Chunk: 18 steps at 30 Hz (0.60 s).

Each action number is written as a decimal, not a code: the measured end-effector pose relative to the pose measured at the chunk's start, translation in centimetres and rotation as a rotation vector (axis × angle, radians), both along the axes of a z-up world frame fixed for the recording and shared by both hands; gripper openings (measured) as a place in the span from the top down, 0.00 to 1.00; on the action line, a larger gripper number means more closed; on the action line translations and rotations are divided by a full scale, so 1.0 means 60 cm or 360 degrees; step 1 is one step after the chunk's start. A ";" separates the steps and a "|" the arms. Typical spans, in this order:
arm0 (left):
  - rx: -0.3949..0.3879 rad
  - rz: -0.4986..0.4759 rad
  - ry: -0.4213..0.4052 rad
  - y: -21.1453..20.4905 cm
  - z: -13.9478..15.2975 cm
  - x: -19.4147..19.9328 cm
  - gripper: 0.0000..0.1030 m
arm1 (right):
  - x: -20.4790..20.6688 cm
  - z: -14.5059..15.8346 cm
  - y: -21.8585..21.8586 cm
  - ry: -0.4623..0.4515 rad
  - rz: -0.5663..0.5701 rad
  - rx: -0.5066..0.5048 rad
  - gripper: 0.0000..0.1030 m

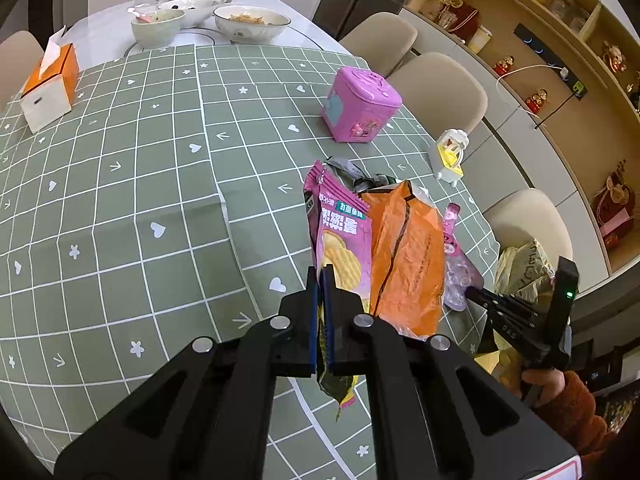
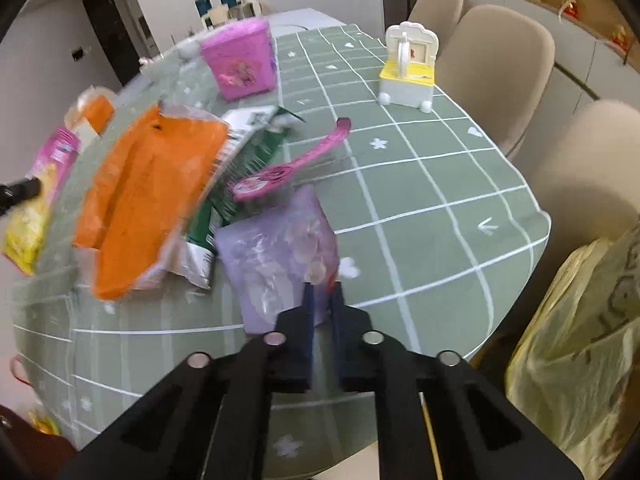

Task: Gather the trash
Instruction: 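Hold the pink chip packet in the left tool while the right tool grasps the lilac wrapper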

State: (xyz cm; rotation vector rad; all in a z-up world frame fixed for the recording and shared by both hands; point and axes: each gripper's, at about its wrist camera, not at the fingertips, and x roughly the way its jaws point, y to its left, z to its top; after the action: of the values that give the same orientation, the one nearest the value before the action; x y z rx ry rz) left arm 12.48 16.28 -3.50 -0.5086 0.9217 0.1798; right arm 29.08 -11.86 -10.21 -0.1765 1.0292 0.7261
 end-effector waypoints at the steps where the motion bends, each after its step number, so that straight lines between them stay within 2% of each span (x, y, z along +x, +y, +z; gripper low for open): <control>1: -0.0001 -0.0002 -0.0008 0.001 0.001 0.000 0.98 | -0.007 0.013 -0.002 -0.0009 -0.0014 0.0026 0.95; 7: -0.0021 -0.0046 -0.0074 0.002 0.016 0.014 0.98 | -0.037 0.087 -0.009 -0.0059 -0.0078 0.0144 0.96; 10: -0.0029 -0.0089 -0.0108 -0.004 0.022 0.024 0.98 | -0.048 0.107 -0.004 -0.0094 -0.0099 0.0123 0.96; 14: -0.0049 -0.0139 -0.0128 -0.008 0.023 0.033 0.98 | -0.067 0.102 0.003 -0.0145 -0.0121 -0.0009 0.96; 18: -0.0067 -0.0167 -0.0106 -0.006 0.014 0.036 0.98 | -0.074 0.067 0.001 -0.0078 -0.0100 -0.0035 0.96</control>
State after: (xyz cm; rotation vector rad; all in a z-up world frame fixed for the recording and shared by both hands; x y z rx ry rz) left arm 14.67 15.93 -2.67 -0.5011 0.8863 0.0481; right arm 24.67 -11.78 -6.20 -0.1793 0.9923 0.6506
